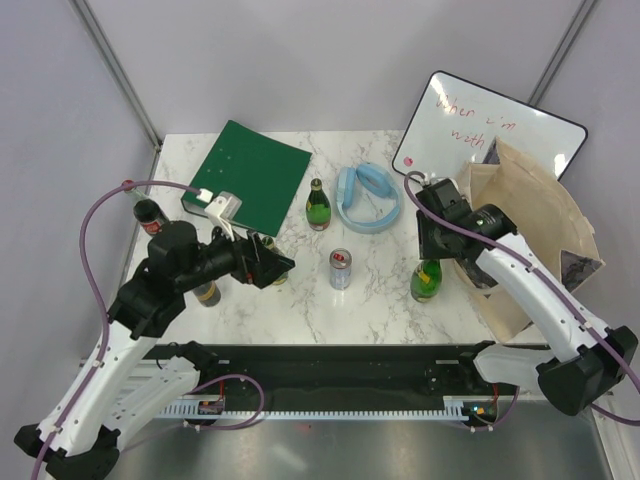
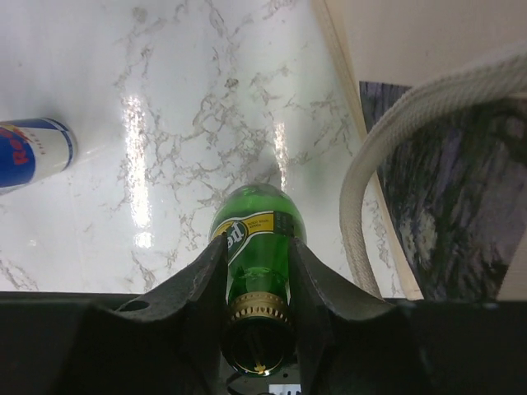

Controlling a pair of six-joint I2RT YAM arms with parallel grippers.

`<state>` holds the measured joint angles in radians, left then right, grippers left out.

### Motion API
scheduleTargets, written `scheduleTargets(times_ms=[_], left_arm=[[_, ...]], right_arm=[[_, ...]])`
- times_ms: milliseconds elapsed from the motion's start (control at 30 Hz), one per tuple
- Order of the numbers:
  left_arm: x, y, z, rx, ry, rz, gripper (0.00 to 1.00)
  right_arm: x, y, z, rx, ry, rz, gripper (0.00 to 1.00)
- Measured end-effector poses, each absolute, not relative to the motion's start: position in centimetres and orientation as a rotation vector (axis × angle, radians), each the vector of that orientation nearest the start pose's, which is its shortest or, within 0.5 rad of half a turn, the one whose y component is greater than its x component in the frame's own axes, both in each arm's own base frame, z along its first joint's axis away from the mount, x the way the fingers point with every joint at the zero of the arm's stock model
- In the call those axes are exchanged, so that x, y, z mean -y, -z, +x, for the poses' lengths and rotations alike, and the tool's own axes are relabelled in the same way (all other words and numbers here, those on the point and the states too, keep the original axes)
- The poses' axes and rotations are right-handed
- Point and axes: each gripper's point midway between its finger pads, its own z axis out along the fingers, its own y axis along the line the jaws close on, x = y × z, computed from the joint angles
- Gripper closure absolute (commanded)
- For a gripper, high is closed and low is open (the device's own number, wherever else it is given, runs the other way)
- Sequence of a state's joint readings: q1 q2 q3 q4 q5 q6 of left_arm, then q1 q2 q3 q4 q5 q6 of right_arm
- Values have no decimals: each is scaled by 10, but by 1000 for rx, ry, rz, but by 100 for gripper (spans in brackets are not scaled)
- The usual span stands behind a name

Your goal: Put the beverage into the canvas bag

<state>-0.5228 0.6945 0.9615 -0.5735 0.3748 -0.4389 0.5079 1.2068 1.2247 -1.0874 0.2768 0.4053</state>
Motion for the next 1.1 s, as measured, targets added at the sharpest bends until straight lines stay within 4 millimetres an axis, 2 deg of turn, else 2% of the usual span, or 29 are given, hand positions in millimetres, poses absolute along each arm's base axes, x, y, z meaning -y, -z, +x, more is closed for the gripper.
scheduleTargets(times_ms=[133, 333, 467, 567, 700, 900, 1100], left_arm=[[192, -300, 172, -1947, 996, 355, 3], [192, -299, 173, -1946, 991, 352, 3], [192, -298, 174, -1954, 989, 350, 3], [193, -296, 176, -1963, 987, 349, 3], [194, -293, 177, -1974, 985, 348, 3], [194, -293, 178, -1977, 985, 347, 3], [194, -293, 177, -1976, 986, 347, 3]], right_arm=[[-107, -193, 247, -2558, -26, -73, 100], [-123, -176, 258, -2556, -93, -107, 100], [-125, -163, 259, -2571, -94, -114, 100], [-125, -158, 261, -2570, -87, -117, 87], [-128, -156, 267, -2543, -100, -117, 59], [-128, -159, 266, -2519, -120, -105, 48], [-128, -161, 263, -2511, -135, -106, 47]])
